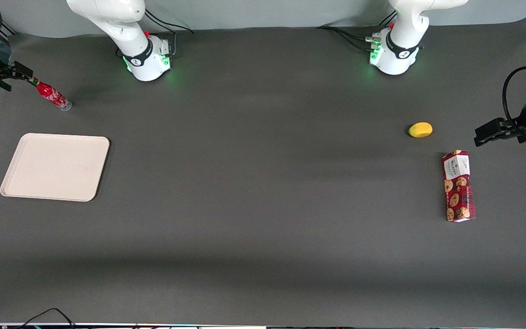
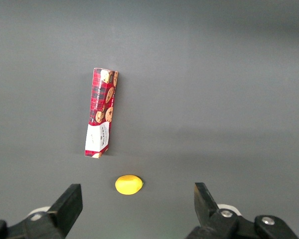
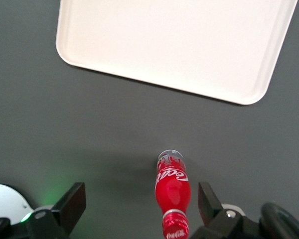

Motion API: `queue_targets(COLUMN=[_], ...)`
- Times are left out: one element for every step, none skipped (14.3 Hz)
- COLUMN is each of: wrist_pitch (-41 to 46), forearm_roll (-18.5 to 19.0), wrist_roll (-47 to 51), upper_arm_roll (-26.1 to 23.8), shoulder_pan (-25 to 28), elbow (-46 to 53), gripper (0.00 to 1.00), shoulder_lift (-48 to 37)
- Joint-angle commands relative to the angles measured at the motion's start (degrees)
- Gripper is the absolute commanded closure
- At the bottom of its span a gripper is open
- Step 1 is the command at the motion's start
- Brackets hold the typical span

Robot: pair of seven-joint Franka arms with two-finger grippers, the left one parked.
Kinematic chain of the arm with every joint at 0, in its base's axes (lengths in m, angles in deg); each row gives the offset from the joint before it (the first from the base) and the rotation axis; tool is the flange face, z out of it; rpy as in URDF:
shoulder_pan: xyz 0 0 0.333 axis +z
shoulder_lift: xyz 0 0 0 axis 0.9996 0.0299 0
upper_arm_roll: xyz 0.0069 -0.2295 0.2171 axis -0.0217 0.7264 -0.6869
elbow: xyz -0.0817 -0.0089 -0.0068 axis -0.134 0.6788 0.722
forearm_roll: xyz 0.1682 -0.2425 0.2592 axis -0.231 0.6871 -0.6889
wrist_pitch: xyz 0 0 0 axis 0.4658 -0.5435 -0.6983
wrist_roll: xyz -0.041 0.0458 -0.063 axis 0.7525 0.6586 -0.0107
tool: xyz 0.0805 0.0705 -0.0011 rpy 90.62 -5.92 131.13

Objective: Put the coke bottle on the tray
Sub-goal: 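Move the right gripper over the red Coca-Cola bottle and lower it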

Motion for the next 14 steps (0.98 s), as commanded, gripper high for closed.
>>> queue_targets(wrist_pitch=[-2.96, -5.06, -6.21, -6.31, -6.39, -6.57, -6.57, -6.66, -7.18, -7.62, -7.71, -7.80, -7.89, -8.50], forearm_roll=[3.37, 5.13, 5.58, 6.11, 6.81, 6.99, 6.99, 6.99, 6.99, 6.99, 6.99, 6.99, 6.99, 6.99], wrist_roll=[-1.25, -2.83, -3.71, -4.07, -5.12, -5.91, -6.62, -8.10, -10.55, -11.80, -12.16, -12.42, -13.90, -14.79], upper_arm_roll=[5.16, 7.63, 8.79, 9.06, 9.32, 10.02, 10.20, 10.20, 10.29, 10.29, 10.29, 10.99, 12.04, 12.40], shoulder_pan=[0.42, 0.42, 0.42, 0.25, -0.54, -1.24, -1.51, -3.08, -4.75, -5.63, -5.73, -5.73, -5.73, -5.73], elbow=[-2.78, -3.91, -4.53, -4.71, -4.71, -4.71, -4.80, -4.80, -4.80, -4.89, -4.89, -4.89, -4.80, -4.89], gripper=[0.00, 0.00, 0.00, 0.00, 0.00, 0.00, 0.00, 0.00, 0.00, 0.00, 0.06, 0.15, 0.30, 0.43], shoulder_lift=[-1.37, -1.80, -1.90, -1.90, -1.90, -1.98, -2.07, -2.07, -1.99, -1.98, -1.90, -1.90, -1.90, -1.81])
